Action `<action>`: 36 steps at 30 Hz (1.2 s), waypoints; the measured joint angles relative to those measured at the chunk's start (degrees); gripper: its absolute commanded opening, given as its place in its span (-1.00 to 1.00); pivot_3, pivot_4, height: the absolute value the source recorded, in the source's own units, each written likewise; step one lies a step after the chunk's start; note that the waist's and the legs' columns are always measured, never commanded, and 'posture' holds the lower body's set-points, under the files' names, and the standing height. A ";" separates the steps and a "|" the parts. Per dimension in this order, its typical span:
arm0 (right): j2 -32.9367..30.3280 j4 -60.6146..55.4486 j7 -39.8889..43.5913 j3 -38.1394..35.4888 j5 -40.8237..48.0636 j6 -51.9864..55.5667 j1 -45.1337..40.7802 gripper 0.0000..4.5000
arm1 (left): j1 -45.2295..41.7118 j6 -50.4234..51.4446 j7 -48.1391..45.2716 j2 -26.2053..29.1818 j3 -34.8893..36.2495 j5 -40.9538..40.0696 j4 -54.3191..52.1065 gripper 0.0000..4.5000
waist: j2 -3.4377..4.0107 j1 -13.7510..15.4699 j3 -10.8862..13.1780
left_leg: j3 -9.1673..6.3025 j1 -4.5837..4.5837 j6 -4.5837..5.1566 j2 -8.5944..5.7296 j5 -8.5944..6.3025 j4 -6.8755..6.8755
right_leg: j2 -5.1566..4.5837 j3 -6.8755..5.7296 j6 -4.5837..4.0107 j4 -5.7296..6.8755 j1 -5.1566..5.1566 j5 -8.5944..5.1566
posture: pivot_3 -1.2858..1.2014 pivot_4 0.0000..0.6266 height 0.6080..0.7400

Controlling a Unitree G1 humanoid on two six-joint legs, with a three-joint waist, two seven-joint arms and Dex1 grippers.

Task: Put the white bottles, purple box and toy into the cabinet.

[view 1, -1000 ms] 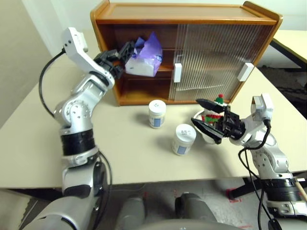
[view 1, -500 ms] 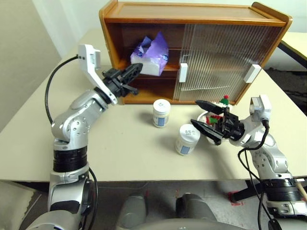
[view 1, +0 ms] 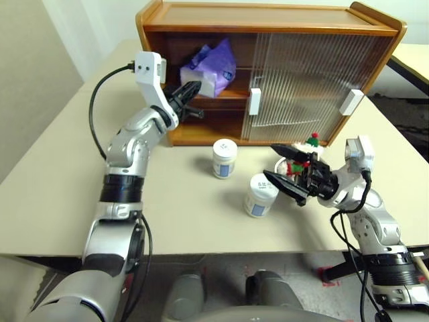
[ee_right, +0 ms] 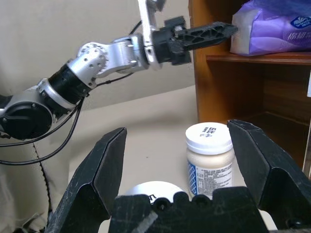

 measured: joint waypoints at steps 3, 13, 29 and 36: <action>-0.04 -0.32 -0.33 -0.04 0.01 0.00 0.03 1.00 | -1.79 -3.31 -0.07 -1.10 0.01 1.97 4.72 -0.99 | 0.00 -0.08 0.00 | -0.01 -0.02 0.00 0.00 0.00 -0.01 | 0.00 -0.01 0.01 0.00 -0.01 0.00 | 0.10 -1.00 1.00; 0.00 -0.42 -0.63 -0.01 0.01 -0.01 0.25 1.00 | -6.53 -12.92 -1.52 -5.29 0.71 5.25 18.14 -0.99 | -0.04 -0.15 0.03 | -0.07 0.02 0.01 -0.02 0.01 0.20 | -0.03 -0.07 0.13 0.09 0.04 0.29 | 0.10 -1.00 1.00; 0.38 -0.50 -0.65 0.23 0.02 0.10 0.26 1.00 | 9.53 -2.04 -8.81 0.58 3.45 -2.11 -9.79 -0.23 | 0.02 -1.35 0.06 | -0.32 -0.07 0.13 0.13 0.02 -0.15 | -0.04 -0.09 -0.13 0.10 -0.10 0.10 | 0.14 -1.00 1.00; 0.24 -0.17 -0.33 0.19 0.06 0.62 -0.39 1.00 | 23.94 -1.18 -20.11 10.94 3.54 -4.93 -18.32 0.98 | 0.10 -1.29 0.11 | -0.30 0.06 -0.07 0.08 -0.09 -0.10 | -0.13 -0.11 -0.10 0.10 0.00 -0.15 | 0.15 -1.00 1.00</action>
